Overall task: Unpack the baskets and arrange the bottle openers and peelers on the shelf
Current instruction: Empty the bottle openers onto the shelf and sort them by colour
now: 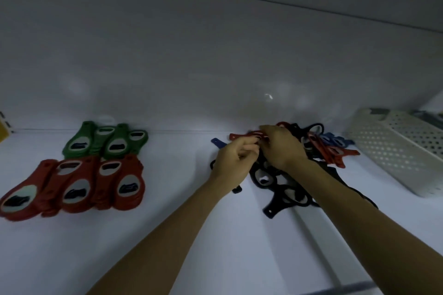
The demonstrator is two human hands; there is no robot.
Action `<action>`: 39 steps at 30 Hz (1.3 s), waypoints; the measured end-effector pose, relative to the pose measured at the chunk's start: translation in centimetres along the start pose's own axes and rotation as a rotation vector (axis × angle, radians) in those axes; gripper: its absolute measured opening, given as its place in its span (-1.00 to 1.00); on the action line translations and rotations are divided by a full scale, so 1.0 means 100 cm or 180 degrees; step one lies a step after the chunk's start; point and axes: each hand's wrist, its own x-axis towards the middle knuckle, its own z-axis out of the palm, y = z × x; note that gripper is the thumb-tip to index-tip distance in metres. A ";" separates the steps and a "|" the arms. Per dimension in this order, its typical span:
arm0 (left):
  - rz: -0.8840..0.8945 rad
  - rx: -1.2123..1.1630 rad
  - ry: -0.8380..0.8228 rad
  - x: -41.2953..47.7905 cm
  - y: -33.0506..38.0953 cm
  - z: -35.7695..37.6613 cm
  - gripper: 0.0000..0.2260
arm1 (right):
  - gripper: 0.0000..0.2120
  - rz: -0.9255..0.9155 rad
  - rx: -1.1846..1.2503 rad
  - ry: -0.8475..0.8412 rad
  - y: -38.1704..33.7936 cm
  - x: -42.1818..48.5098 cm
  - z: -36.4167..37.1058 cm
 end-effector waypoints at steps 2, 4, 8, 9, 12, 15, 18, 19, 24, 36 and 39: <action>0.0063 -0.0057 0.0087 0.003 -0.008 -0.001 -0.77 | -0.65 -0.0194 -0.0323 -0.0244 -0.006 0.013 0.009; 0.0008 -0.0299 0.0203 0.005 -0.010 -0.002 -0.85 | -0.64 -0.0205 -0.0722 -0.0402 -0.010 0.023 0.016; -0.0381 -0.0967 0.0419 0.010 -0.007 -0.002 -0.67 | -0.74 0.0064 -0.0871 0.0203 -0.007 0.028 0.016; -0.0426 -0.1057 0.0466 0.010 -0.007 -0.002 -0.59 | -0.78 0.0142 -0.0713 0.0480 -0.004 0.024 0.014; -0.0392 -0.1136 0.0500 0.009 -0.007 -0.001 -0.44 | -0.83 0.0659 0.0322 0.0948 0.008 0.013 0.001; -0.0366 -0.1100 0.0485 0.007 -0.006 0.001 -0.27 | -0.89 0.0625 0.0911 0.0768 0.016 0.006 -0.008; -0.0306 -0.1097 0.0479 0.004 -0.004 0.000 -0.19 | -0.74 0.0345 0.0455 -0.0001 0.009 -0.002 -0.005; -0.0295 -0.1103 0.0491 0.004 -0.004 0.000 -0.19 | -0.73 0.0284 0.0261 -0.0179 0.007 -0.005 0.000; -0.0267 -0.1137 0.0503 0.003 -0.002 -0.002 -0.37 | -0.77 0.0187 -0.0002 0.0062 -0.002 -0.014 0.013; -0.0024 -0.0413 0.0447 0.002 -0.010 -0.004 -0.93 | -0.63 0.1070 0.3519 0.0071 -0.041 -0.033 0.001; 0.0084 -0.0159 0.0443 0.002 -0.011 -0.001 -0.92 | -0.57 0.1093 0.3391 0.0501 -0.035 -0.032 0.003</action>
